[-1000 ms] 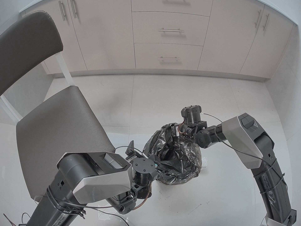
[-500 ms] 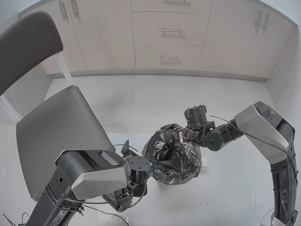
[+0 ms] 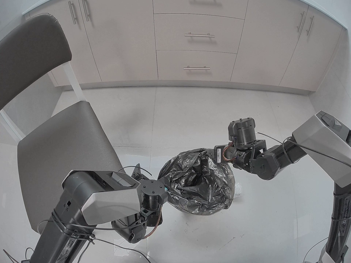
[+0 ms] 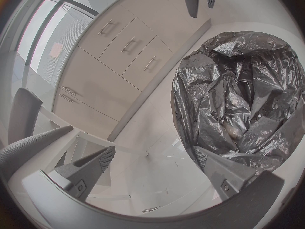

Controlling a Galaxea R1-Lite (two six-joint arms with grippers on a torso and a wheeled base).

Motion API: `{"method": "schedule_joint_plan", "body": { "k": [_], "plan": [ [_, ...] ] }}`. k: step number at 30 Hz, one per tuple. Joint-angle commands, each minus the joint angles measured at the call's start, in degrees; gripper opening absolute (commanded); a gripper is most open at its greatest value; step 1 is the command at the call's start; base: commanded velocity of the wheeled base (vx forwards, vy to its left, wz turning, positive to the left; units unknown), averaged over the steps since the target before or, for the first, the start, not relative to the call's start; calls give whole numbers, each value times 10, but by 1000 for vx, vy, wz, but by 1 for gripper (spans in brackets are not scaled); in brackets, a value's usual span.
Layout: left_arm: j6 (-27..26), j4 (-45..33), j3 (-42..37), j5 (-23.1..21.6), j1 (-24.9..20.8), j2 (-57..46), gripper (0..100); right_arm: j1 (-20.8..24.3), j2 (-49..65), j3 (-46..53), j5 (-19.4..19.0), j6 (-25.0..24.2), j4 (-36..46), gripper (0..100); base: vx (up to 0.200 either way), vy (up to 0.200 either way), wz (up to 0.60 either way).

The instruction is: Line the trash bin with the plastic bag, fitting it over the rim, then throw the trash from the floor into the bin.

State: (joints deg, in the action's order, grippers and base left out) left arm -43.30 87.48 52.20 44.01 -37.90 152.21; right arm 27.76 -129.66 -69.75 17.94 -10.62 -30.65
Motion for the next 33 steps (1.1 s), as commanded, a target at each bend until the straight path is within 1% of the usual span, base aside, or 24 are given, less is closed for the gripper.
{"method": "schedule_joint_plan", "body": {
  "k": [1,6,10,11,15,27,30,33],
  "plan": [
    [-2,0,0,-1,0,7,100,-1,5,16,-1,-3,-3,100,0,0,0],
    [-2,0,7,-4,-2,25,100,-2,4,17,-8,-4,-3,100,0,0,0],
    [-1,0,25,-6,-6,36,100,-3,1,18,-8,-7,-3,100,0,0,0],
    [2,0,40,-6,-9,39,100,-3,0,18,-8,-10,-3,100,0,0,0],
    [3,0,44,-7,-20,40,100,-3,-1,17,-8,-11,-3,100,0,0,0],
    [4,-14,48,-6,-29,37,100,0,-7,17,-9,-11,-3,100,0,0,0],
    [8,-9,45,-6,-34,22,100,2,-5,17,-8,-10,-3,100,0,0,0],
    [14,-8,21,-6,-50,-38,100,12,-2,8,-9,-3,0,100,0,0,0]
  ]
}}
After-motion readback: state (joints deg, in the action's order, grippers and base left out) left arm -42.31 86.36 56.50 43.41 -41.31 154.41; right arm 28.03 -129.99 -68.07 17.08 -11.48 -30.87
